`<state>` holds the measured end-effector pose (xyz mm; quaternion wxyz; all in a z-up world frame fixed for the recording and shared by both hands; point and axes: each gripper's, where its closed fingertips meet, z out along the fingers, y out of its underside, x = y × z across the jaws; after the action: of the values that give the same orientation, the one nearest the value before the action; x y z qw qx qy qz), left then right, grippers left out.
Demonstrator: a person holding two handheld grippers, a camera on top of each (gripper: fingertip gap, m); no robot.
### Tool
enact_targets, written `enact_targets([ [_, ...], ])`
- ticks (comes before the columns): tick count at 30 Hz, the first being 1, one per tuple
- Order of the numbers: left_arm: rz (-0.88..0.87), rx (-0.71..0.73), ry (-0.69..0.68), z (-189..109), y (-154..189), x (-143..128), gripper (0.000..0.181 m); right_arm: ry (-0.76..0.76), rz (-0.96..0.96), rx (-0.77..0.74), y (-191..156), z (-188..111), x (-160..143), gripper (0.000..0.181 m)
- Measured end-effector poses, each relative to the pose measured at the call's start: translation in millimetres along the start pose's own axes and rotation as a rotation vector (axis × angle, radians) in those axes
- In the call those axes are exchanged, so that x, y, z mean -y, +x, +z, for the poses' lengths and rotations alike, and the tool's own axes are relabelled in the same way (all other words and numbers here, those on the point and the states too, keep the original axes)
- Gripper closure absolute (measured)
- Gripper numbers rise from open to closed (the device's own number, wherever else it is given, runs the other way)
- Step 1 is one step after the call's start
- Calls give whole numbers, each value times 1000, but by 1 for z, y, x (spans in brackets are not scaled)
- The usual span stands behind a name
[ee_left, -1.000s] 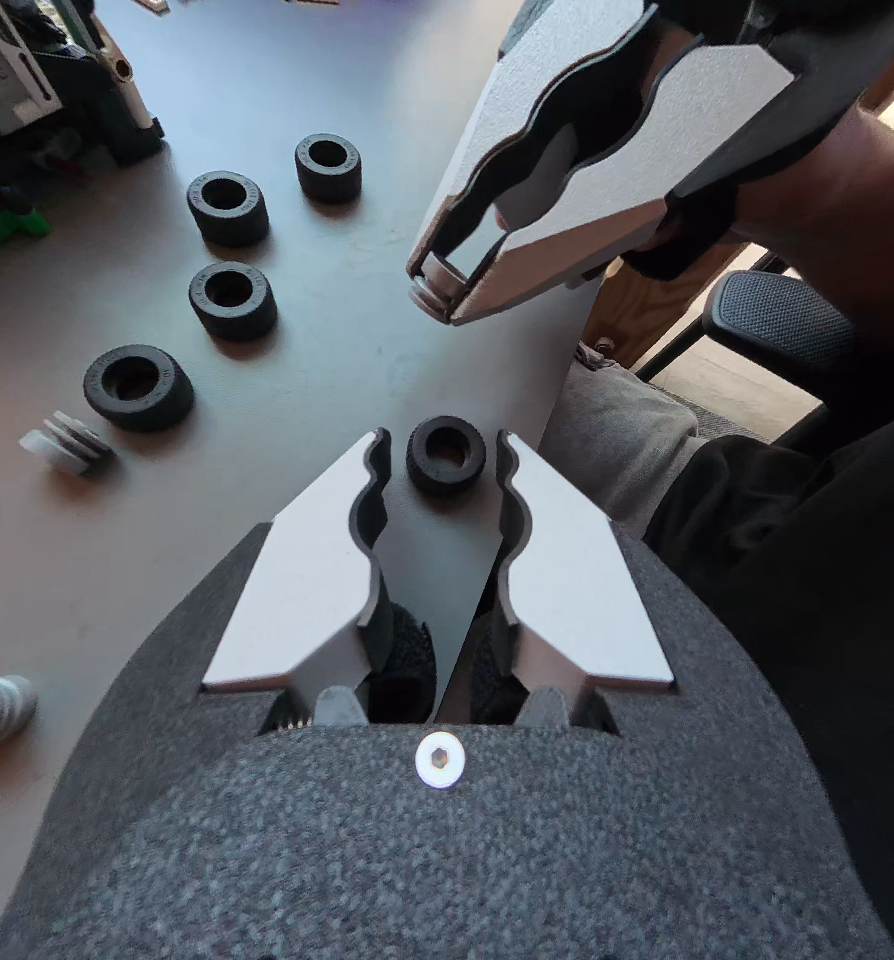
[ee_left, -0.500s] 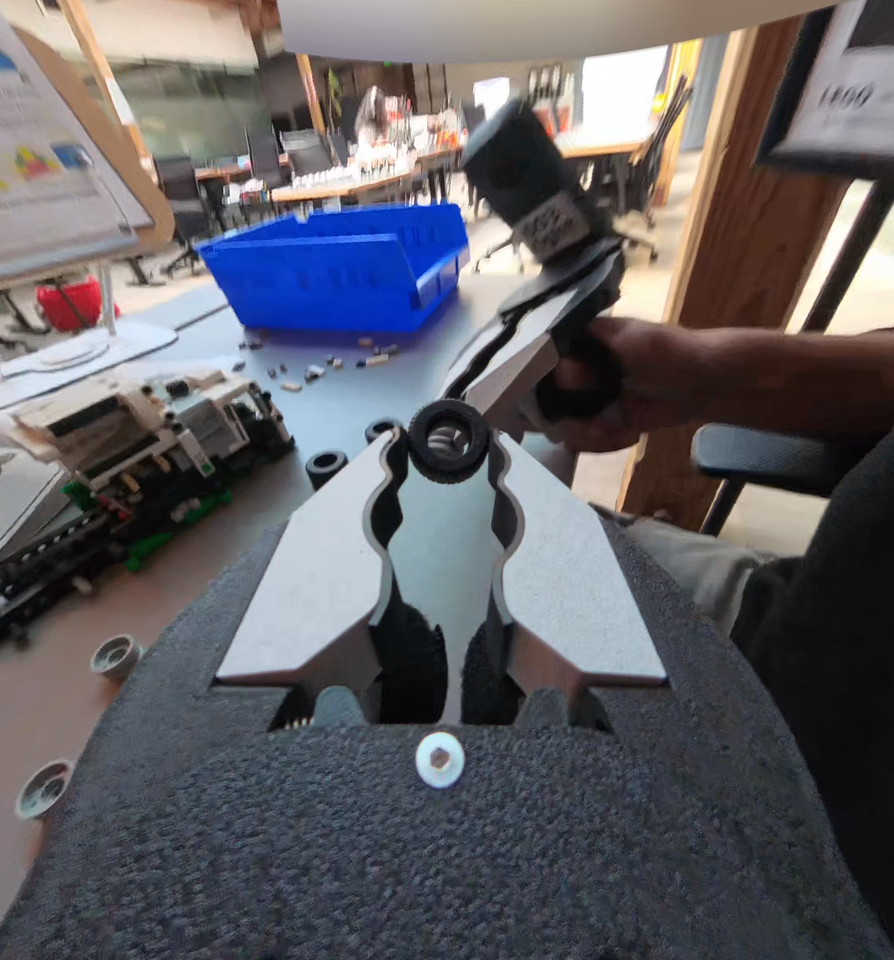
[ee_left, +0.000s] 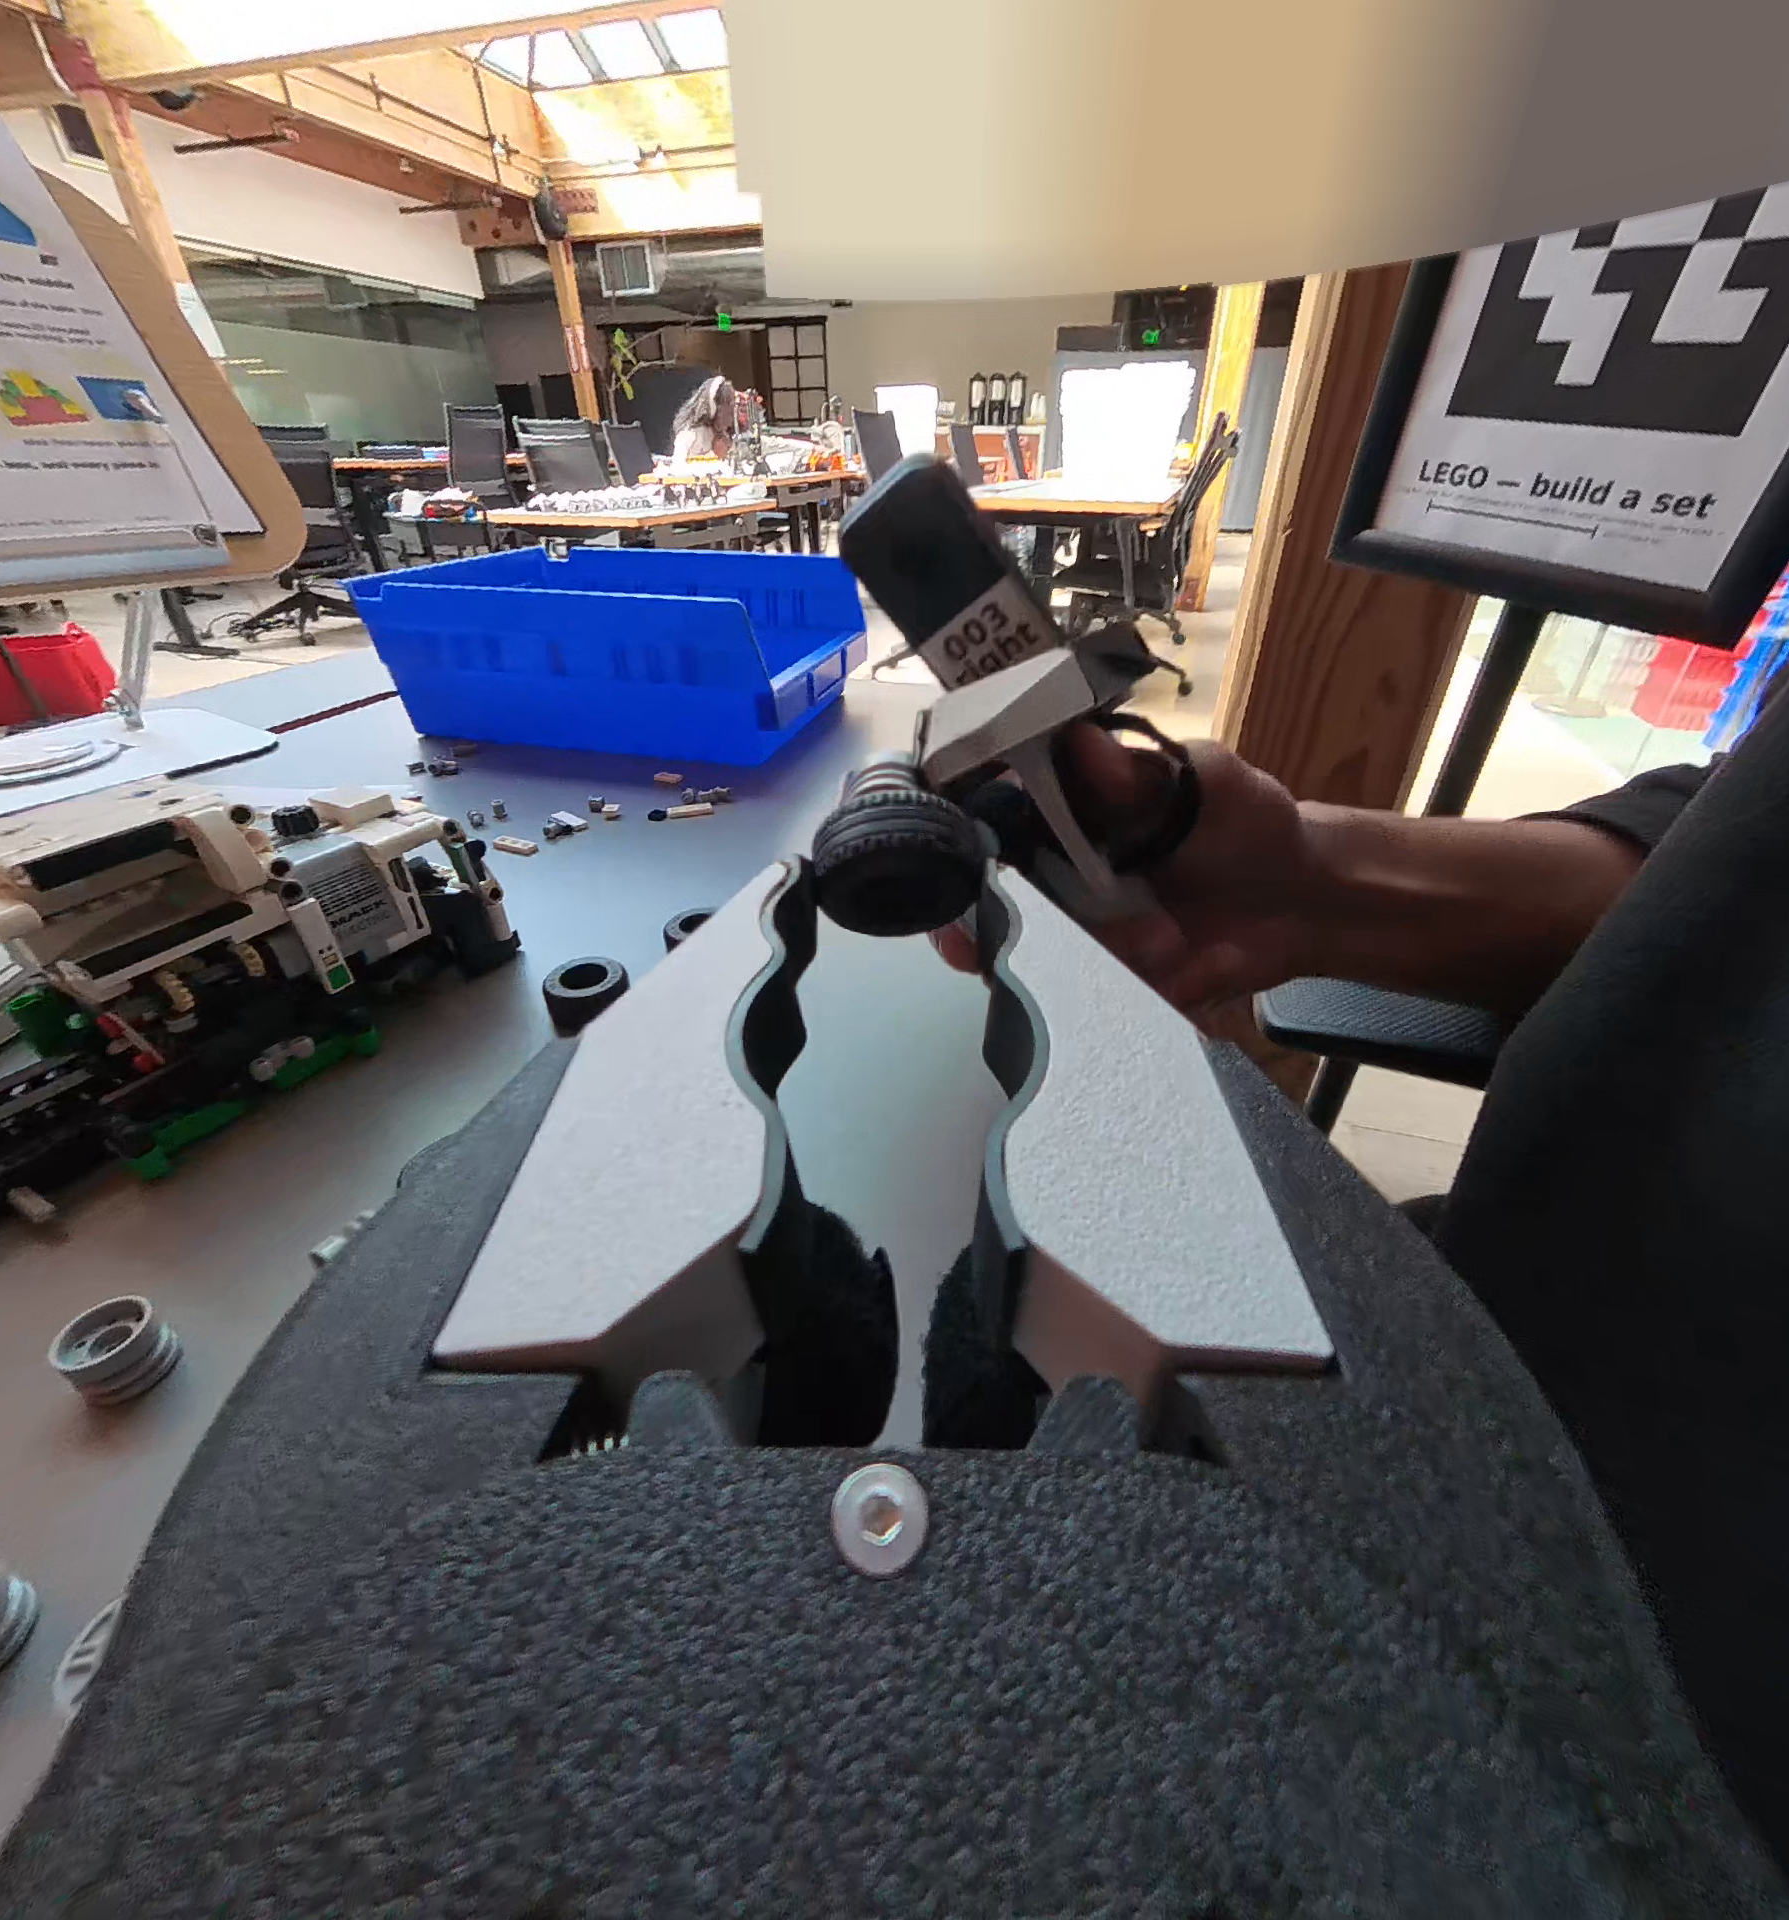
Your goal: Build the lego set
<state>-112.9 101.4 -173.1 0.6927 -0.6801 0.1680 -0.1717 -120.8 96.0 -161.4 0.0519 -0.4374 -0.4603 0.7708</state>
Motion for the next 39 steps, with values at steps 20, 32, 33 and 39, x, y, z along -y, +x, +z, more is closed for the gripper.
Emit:
enact_targets([
  [20, 388, 237, -300, 7, -20, -41, 153, -382, -306, -534, 32, -7, -19, 163],
  [32, 291, 220, -152, 6, -14, -20, 152, -445, -372, -567, 20, 4, -4, 159],
  [33, 282, 213, -138, 6, -13, -18, 152, -445, -372, -558, 19, 6, -2, 159],
  [39, 255, 202, -85, 3, -11, -10, 152, -406, -364, -502, 9, 12, 8, 156],
])
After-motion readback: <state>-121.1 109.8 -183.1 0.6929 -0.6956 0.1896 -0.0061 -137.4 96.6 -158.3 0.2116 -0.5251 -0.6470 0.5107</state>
